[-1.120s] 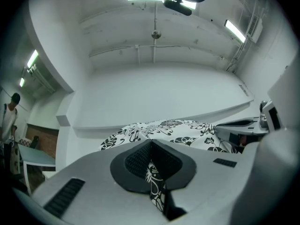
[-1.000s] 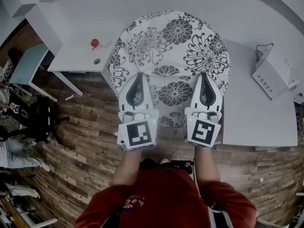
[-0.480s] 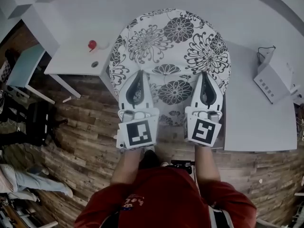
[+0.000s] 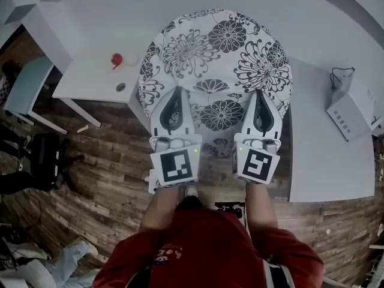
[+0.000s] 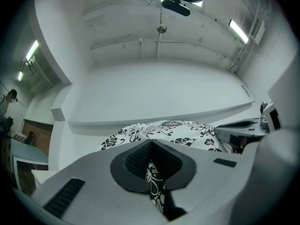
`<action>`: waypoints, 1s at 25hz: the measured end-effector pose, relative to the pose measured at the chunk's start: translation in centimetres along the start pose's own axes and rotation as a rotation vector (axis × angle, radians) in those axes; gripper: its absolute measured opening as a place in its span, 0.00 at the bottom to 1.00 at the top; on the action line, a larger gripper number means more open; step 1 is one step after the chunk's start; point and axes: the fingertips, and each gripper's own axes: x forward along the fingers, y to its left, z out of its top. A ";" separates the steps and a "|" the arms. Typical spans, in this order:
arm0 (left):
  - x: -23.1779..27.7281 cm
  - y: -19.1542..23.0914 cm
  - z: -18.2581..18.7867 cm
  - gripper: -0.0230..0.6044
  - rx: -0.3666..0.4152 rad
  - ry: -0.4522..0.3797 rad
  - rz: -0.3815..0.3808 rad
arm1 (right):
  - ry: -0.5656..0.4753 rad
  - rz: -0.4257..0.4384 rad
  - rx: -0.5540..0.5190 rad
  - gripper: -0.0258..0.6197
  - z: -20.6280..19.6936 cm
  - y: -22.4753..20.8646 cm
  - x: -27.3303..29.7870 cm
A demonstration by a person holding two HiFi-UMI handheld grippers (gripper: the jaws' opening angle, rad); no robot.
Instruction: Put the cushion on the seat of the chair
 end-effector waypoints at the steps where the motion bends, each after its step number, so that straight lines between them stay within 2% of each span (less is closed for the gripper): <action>1: 0.0 0.0 0.0 0.08 0.001 0.000 -0.001 | -0.012 0.003 0.009 0.08 0.1 0.1 0.1; 12: 0.1 0.0 -0.1 0.08 0.000 0.002 -0.020 | -0.023 -0.017 0.025 0.08 0.0 0.2 0.0; 25: 0.1 0.0 0.2 0.08 0.001 0.006 -0.028 | 0.006 -0.014 -0.015 0.08 -0.2 0.1 0.0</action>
